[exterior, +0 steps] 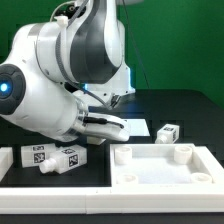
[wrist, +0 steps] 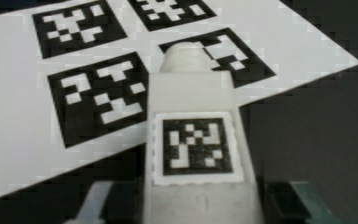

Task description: Assemble one leg

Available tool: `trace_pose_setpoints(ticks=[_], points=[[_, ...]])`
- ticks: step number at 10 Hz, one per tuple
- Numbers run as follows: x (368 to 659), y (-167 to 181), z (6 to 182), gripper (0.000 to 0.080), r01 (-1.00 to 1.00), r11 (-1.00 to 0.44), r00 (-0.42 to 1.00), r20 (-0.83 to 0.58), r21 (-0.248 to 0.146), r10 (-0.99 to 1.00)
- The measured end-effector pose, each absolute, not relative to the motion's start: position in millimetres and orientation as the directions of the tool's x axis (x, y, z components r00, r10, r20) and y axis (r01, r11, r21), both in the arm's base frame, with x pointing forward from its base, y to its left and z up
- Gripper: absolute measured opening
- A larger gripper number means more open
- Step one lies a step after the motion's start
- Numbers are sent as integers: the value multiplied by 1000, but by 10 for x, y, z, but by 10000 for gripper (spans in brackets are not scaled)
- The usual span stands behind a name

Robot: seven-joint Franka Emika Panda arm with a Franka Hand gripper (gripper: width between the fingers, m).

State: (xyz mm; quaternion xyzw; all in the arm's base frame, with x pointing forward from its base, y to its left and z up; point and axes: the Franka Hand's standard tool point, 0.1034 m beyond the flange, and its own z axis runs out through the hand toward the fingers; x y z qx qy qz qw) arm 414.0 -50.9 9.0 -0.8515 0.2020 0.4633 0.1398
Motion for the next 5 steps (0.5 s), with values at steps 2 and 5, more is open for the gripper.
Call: trace_pose_setpoints(ticks=[2,5], points=[[4452,-102,406,284,-420,-904,575,-794,-78,-198],[5047,192,1162,285,-343,-927,744,-645,-149,-172]])
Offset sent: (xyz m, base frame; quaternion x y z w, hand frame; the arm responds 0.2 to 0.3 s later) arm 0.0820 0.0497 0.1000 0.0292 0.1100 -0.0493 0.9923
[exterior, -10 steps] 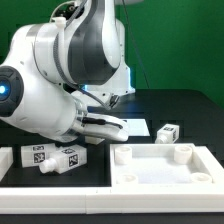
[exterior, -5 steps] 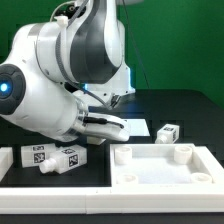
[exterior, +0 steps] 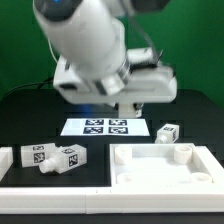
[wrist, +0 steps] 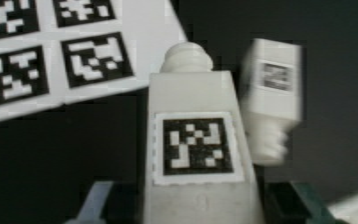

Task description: Assemble one leg

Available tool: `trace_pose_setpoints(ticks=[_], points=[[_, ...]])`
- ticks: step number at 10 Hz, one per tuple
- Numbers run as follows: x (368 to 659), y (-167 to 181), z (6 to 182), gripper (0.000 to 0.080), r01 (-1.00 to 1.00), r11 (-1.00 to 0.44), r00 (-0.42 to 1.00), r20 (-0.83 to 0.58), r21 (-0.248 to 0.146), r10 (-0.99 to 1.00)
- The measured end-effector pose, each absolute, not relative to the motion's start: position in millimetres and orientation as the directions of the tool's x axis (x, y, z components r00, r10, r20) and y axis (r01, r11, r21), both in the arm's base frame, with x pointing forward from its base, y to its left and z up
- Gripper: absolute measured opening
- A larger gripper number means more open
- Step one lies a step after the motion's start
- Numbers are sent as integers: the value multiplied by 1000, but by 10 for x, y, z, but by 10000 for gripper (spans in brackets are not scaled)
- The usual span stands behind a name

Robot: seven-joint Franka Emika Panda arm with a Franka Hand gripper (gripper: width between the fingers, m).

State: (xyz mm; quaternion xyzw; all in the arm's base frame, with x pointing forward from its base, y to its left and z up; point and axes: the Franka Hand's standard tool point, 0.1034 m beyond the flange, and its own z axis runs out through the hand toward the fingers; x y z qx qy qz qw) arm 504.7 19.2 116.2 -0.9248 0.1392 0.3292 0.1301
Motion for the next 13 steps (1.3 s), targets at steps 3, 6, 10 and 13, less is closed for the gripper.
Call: trace_pose_setpoints(ticks=[3,6,10,13], points=[[5147,188,1147,285,-341,-928,849,-474,-152,-234],[5619,212,1418,285,-172,-974,966,-218,-147,-138],[6036,432,1634,285,-156,-974,973,142,-166,-180],[6071,535,1515,285,-88,-989,905,405,-116,-128]])
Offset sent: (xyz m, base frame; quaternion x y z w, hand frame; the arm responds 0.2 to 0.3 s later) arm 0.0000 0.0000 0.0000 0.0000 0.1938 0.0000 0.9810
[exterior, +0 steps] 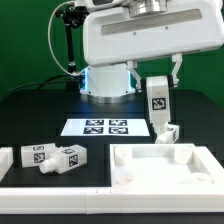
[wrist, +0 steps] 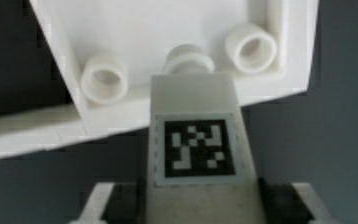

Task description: Assemble one leg

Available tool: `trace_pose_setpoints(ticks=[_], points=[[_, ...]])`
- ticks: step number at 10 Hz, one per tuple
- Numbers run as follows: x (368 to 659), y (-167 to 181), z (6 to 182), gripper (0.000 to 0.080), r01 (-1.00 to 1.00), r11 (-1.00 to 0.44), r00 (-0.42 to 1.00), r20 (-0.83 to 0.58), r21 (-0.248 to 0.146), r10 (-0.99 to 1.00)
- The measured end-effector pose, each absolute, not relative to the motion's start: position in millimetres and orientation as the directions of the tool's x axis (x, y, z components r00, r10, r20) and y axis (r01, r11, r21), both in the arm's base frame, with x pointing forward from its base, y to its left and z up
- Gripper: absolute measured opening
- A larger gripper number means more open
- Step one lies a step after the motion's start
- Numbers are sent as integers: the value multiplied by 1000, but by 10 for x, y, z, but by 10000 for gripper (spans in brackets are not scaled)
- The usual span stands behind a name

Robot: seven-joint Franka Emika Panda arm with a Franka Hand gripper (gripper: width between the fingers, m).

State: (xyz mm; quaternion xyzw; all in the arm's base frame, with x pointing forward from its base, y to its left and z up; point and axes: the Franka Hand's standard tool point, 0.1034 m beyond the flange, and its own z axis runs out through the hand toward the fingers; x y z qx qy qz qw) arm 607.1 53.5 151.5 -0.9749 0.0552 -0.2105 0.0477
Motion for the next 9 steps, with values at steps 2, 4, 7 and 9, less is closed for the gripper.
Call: trace_pose_setpoints(ticks=[2,4,7,9], points=[[6218,641,1366,285,-30,-996,856,513,-80,-67],[6266,909,1323,285,7,-997,834,551,-75,-36],[6264,877,1314,285,1,-997,836,547,-74,-40],[6230,1030,1246,285,25,-997,852,524,-71,-16]])
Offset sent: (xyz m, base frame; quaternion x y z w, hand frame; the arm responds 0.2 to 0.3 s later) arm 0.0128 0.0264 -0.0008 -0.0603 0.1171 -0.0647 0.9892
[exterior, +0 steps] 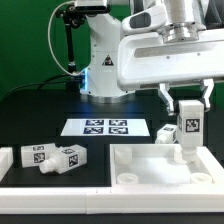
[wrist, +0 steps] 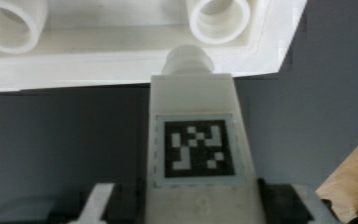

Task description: Assemble one leg

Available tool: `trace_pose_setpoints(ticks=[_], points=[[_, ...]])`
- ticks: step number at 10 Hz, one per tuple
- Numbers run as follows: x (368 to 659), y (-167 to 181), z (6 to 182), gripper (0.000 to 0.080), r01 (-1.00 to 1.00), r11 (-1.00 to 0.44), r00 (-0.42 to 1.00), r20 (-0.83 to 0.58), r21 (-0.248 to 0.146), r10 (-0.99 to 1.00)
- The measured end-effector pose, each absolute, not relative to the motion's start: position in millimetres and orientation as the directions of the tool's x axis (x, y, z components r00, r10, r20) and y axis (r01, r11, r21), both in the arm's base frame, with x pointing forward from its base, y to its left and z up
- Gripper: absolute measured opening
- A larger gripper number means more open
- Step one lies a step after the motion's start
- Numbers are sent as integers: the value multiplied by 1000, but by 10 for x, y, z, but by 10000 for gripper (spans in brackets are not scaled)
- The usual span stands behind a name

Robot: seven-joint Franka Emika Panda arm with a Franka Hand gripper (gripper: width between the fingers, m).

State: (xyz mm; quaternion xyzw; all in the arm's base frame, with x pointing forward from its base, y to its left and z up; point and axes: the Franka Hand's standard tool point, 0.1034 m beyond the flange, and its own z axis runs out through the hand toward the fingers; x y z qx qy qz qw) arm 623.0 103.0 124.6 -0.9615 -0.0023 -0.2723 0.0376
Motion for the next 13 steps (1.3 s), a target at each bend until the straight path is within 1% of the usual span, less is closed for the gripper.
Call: trace_pose_setpoints(ticks=[2,3,5,8,13], points=[[6200,1069,1062,285,33,-997,858,513,-65,-5],[6190,1098,1022,285,36,-997,861,508,-65,-2],[6192,1136,1004,285,38,-997,862,507,-68,-2],[6297,1141,1000,285,35,-997,856,518,-70,-6],[6304,1095,987,286,30,-997,848,530,-67,-10]])
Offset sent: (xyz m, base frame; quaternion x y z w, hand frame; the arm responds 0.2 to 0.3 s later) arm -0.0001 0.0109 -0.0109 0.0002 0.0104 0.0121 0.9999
